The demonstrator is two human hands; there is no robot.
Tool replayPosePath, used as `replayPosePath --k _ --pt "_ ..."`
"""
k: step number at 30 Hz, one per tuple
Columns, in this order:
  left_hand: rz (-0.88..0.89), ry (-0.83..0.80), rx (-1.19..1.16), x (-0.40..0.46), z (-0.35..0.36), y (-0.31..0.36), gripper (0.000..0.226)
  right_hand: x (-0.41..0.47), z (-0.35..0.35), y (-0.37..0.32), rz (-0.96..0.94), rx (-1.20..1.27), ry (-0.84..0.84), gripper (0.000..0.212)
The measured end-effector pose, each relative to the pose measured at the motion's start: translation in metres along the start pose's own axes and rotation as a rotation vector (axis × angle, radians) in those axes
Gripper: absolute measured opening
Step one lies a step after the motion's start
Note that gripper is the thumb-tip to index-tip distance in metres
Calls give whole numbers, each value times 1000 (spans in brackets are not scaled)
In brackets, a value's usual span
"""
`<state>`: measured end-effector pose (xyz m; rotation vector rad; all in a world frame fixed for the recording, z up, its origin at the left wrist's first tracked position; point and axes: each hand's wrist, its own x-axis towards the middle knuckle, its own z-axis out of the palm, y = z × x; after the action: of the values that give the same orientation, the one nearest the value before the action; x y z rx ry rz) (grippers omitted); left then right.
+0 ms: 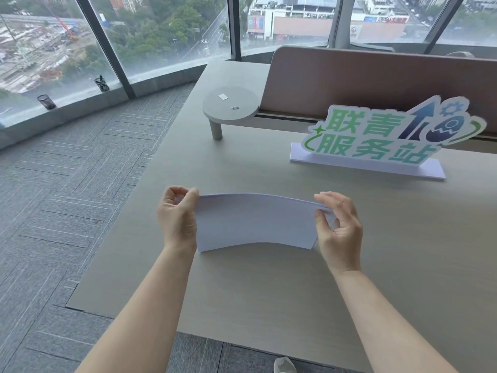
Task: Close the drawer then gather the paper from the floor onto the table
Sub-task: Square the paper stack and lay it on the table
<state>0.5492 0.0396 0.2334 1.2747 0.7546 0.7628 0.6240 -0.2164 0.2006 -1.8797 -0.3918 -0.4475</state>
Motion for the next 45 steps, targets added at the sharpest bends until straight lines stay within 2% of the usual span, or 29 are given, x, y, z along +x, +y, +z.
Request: replayPosePath --k 5,7,10,12,14,16,18,20,23,26,28,30,33,36,39,42,43,45 --pt "-9 -7 -9 6 -9 -8 8 -4 4 5 279 218 -71 62" --pt "-39 -96 -24 6 -13 -11 22 -3 6 10 397 307 -124 53" --pt "-62 -264 3 6 -21 -18 55 -3 8 15 464 314 -151 34" --pt "-89 -346 39 6 -26 -23 61 -4 11 17 506 342 -152 30" --pt "-105 -369 62 3 -28 -25 47 -4 13 15 511 354 -144 25" --pt "-86 -320 66 3 -26 -24 29 -2 13 10 482 367 -111 18" --pt "-51 -283 35 5 -24 -21 23 0 12 6 446 388 -79 17" --pt "-26 -284 10 6 -23 -20 24 -1 12 4 439 385 -75 26" --pt "-78 -298 15 2 -27 -23 35 -11 12 8 451 299 -66 52" --pt "-103 -250 -6 5 -28 -25 35 -13 12 4 339 227 12 69" --pt "-90 -185 -11 8 -23 -22 24 -8 13 0 255 146 22 65" --pt "-87 -137 -19 9 -16 -18 14 -6 14 1 151 30 3 52" --pt "-68 -95 -11 8 -9 -14 21 -5 14 7 69 -23 16 44" --pt "-72 -143 -22 10 -12 -15 28 -4 13 4 114 19 18 57" --pt "-65 -289 38 14 -21 -22 42 -5 12 6 270 143 2 66" --pt "-111 -360 145 13 -25 -32 54 -4 15 22 481 249 -74 41" --pt "-134 -348 164 13 -25 -34 48 -4 16 26 525 253 -98 32" --pt "-149 -308 158 12 -23 -35 28 -4 18 26 531 236 -109 26"
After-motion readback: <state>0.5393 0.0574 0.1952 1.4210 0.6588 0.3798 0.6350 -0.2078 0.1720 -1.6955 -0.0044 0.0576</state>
